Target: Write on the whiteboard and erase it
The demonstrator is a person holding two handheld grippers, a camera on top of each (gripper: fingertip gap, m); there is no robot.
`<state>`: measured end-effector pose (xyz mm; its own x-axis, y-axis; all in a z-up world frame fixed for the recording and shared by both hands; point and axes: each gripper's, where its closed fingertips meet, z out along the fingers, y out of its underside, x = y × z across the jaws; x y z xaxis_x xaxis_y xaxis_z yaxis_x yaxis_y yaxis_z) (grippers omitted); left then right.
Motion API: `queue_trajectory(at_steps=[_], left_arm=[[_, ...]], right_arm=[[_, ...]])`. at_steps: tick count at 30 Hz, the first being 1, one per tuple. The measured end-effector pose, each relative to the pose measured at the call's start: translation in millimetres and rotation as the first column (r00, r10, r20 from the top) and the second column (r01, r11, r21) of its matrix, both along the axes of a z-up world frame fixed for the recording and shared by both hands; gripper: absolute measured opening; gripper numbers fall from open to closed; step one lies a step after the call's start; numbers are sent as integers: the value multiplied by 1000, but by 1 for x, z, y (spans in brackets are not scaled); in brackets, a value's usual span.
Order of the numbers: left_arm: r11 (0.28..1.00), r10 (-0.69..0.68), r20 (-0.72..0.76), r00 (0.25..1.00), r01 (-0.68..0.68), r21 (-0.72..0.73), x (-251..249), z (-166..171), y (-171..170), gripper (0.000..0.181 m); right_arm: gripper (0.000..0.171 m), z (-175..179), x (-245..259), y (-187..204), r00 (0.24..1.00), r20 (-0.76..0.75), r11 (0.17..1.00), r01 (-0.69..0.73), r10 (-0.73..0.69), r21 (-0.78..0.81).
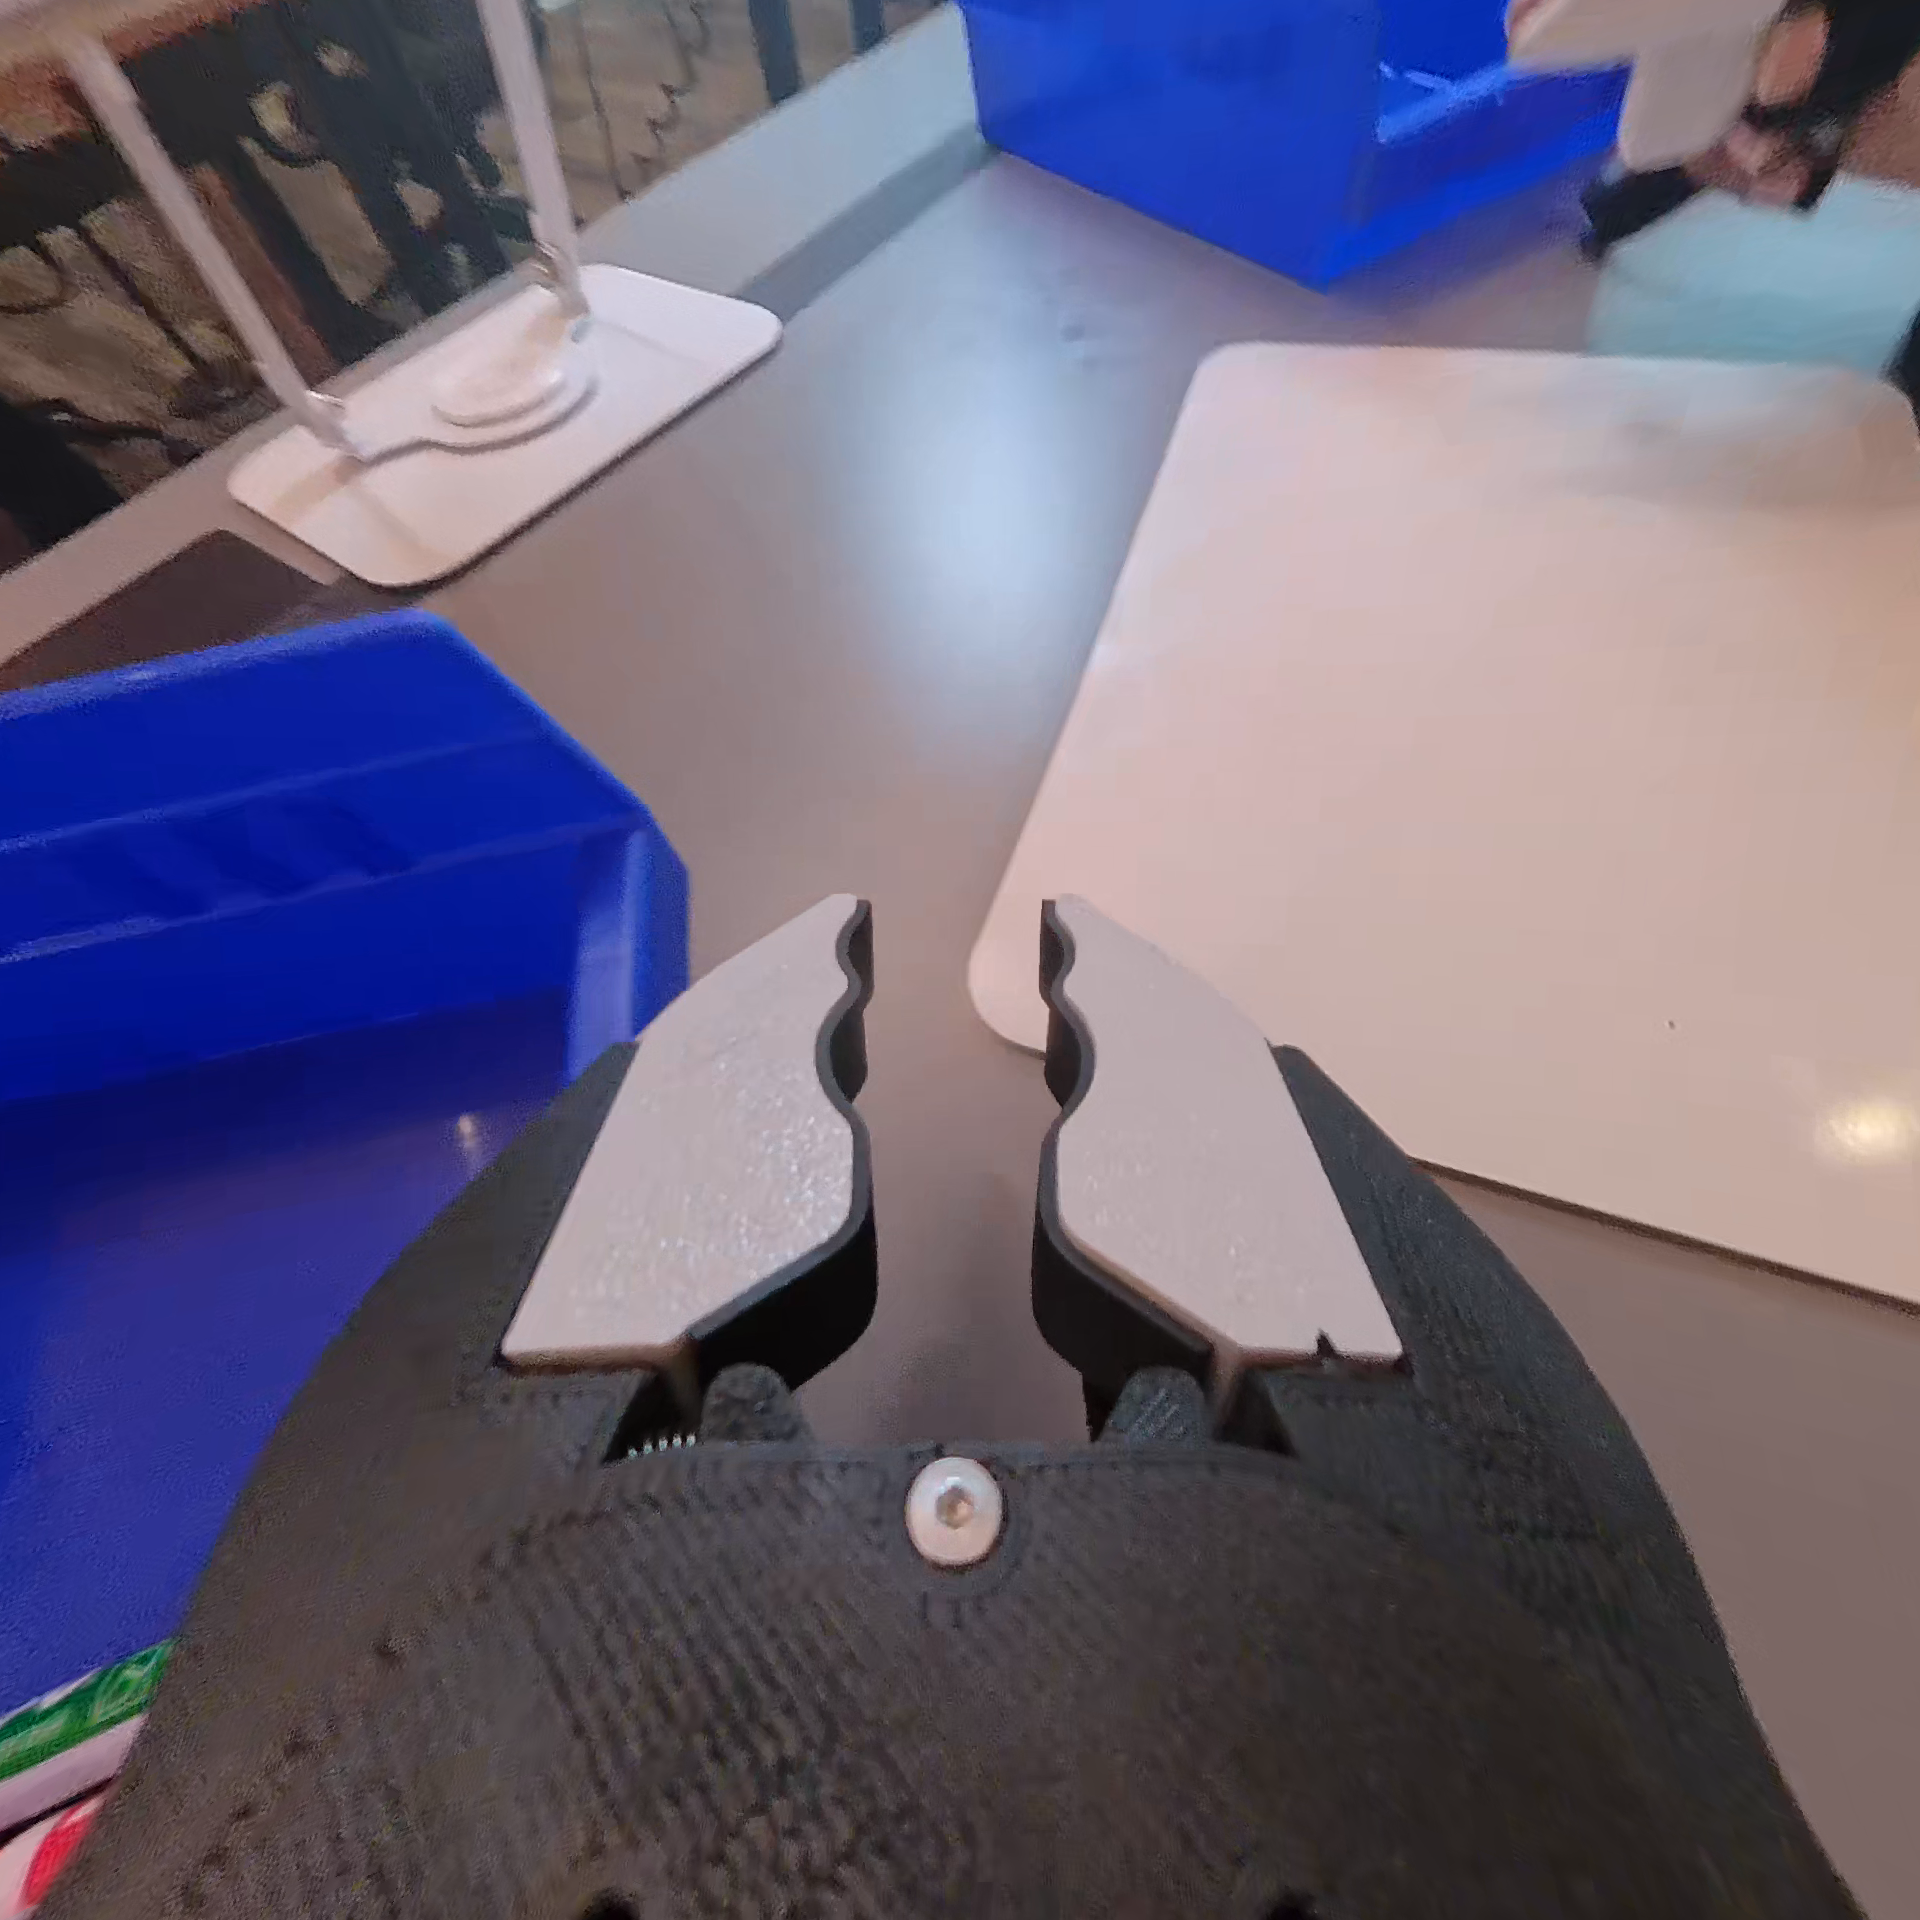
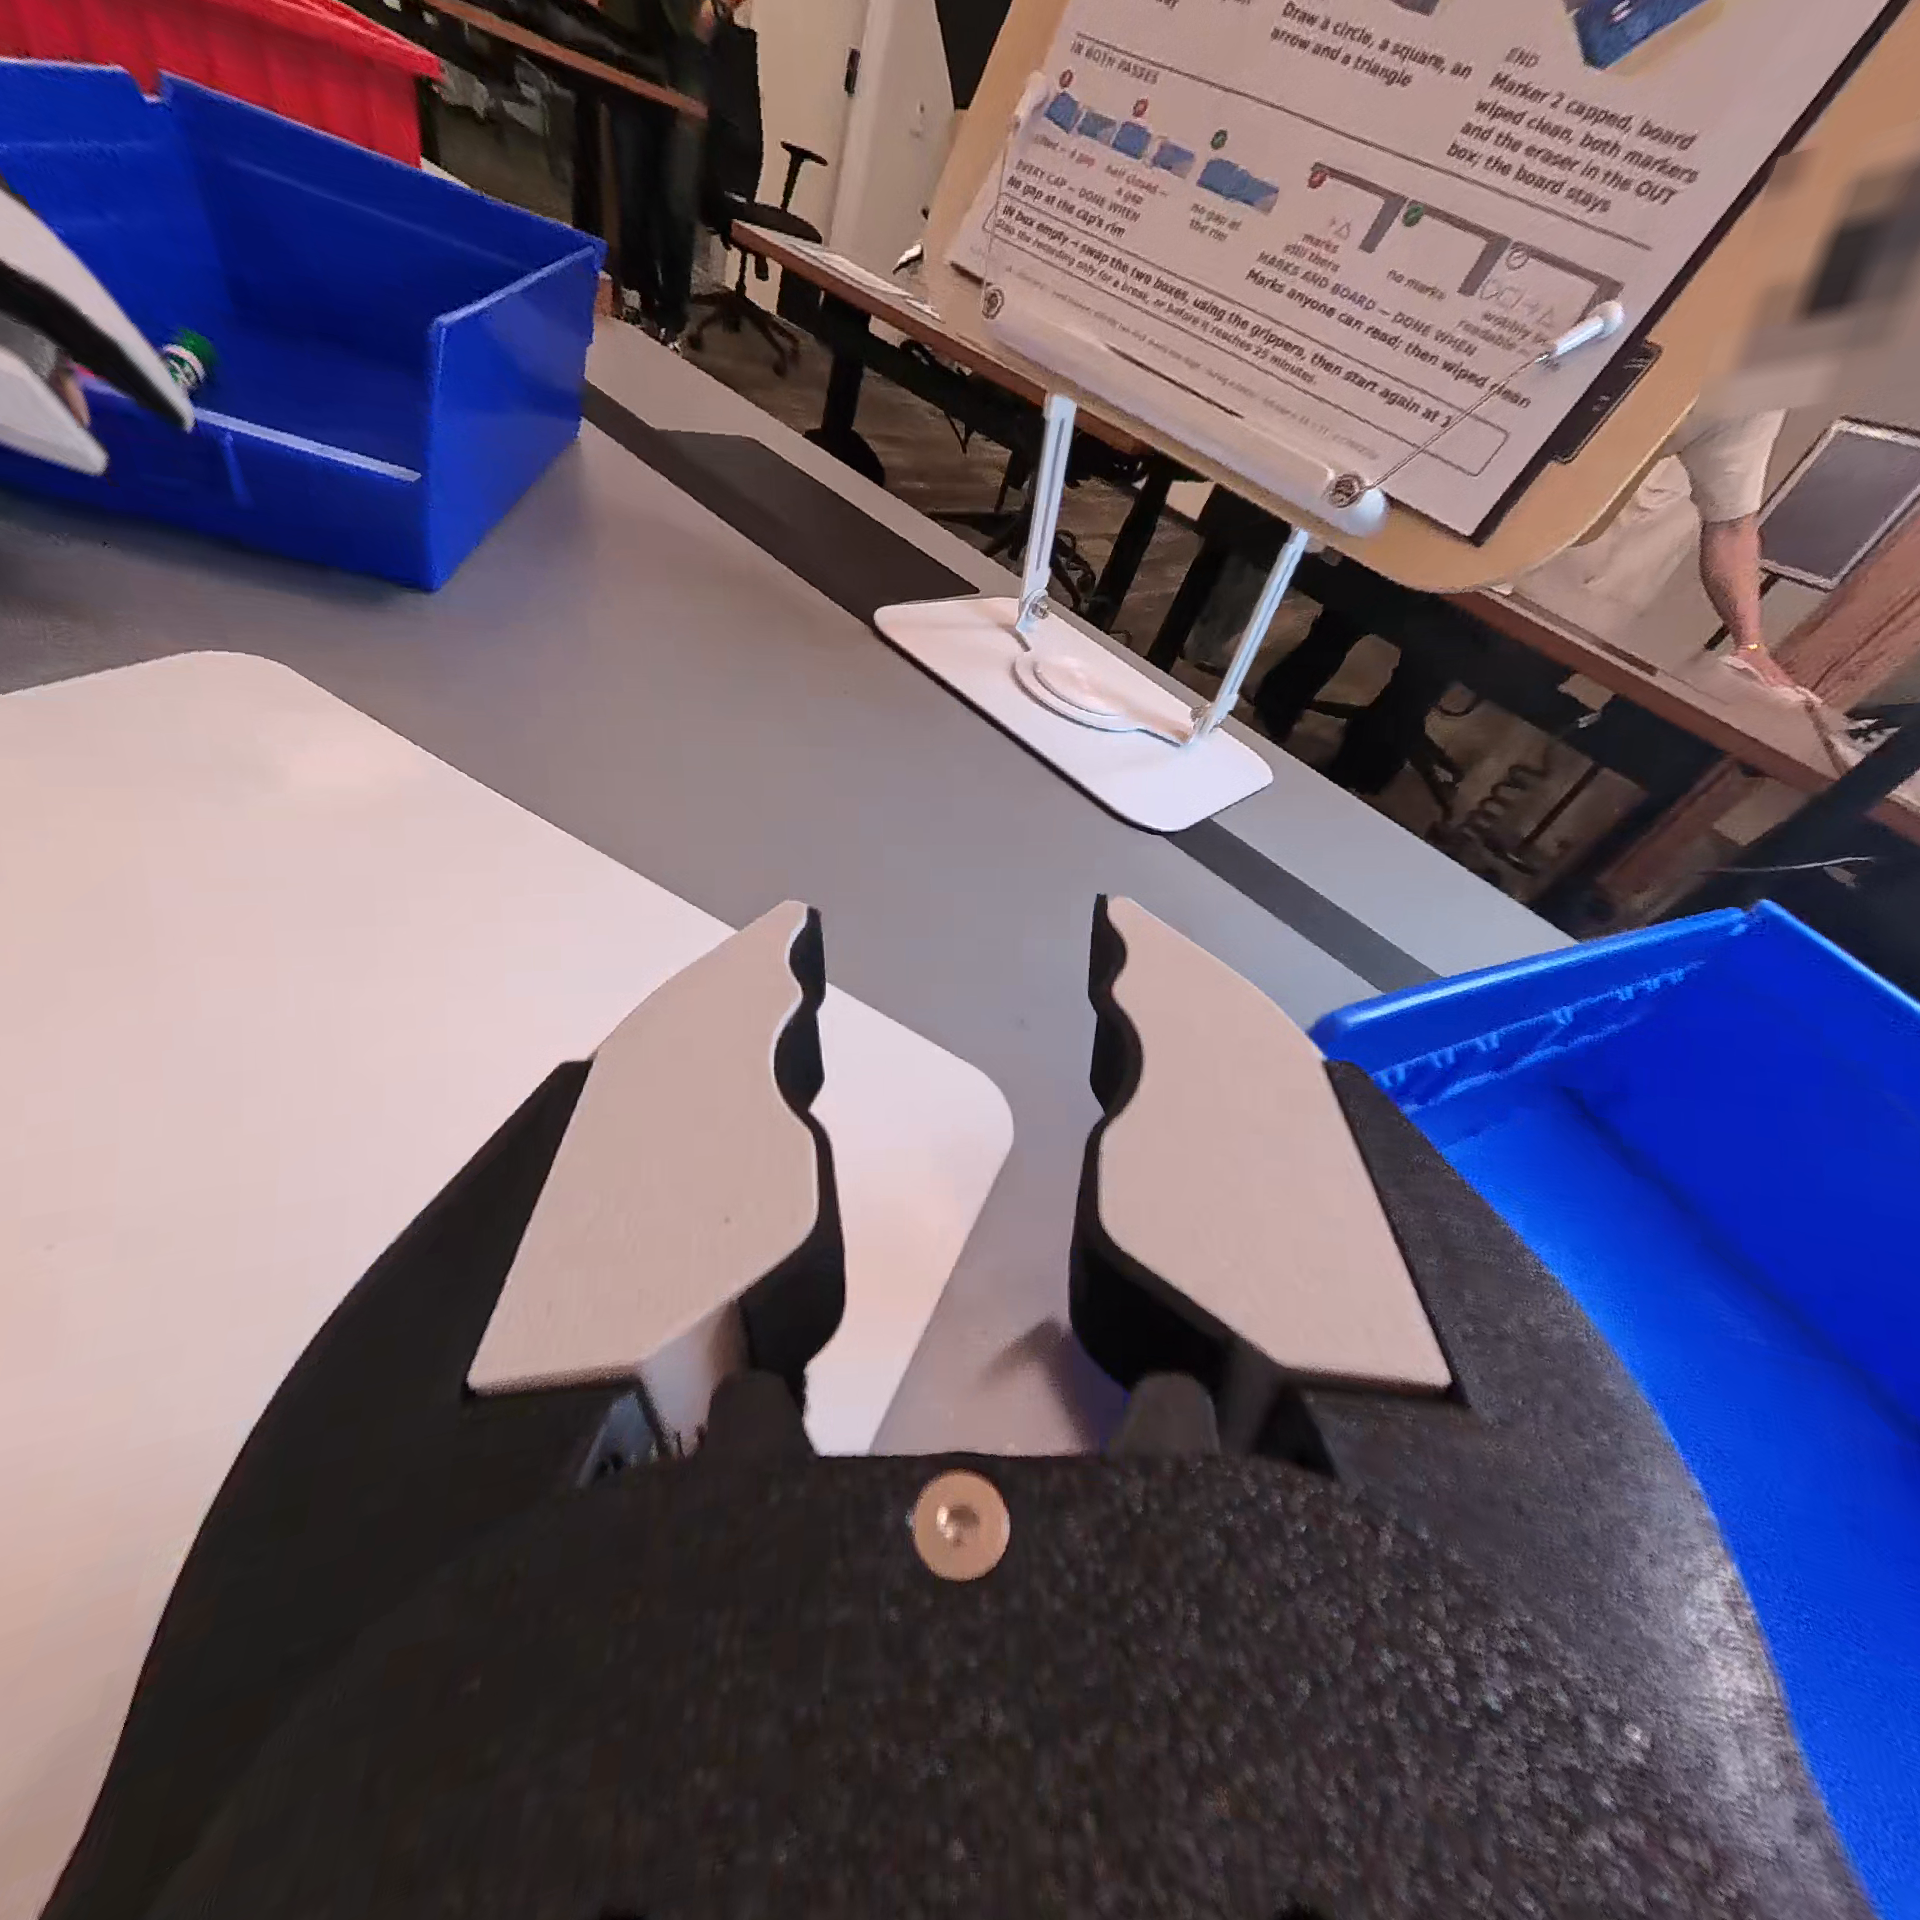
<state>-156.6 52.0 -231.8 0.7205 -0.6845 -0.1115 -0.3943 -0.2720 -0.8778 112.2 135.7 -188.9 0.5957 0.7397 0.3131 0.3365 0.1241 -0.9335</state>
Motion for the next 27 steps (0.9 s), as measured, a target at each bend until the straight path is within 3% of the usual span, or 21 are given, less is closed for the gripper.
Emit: queue_trajectory(at_steps=[9, 18, 23, 25, 27], left_arm=[[965, 232, -69, 970, -221, 139, -52, 23, 18, 30], [913, 342, -26, 939, -326, 245, -87, 43, 19, 29], [946, 321, -232, 918, -299, 125, -80, 14, 7, 43], [940, 338, -347, 875, -329, 88, -88, -1, 5, 57], [937, 331, -471, 818, -343, 64, -101, -19, 5, 55]], right_arm=[[46, -7, -12, -11, 999, 44, 998, -34, 32, 46], [45, -39, -49, -46, 941, 288, 975, -207, 176, 80], [43, -53, -67, -62, 897, 378, 951, -289, 230, 106], [42, -53, -67, -61, 903, 355, 953, -290, 242, 88], [41, -49, -65, -58, 918, 308, 958, -281, 250, 61]])
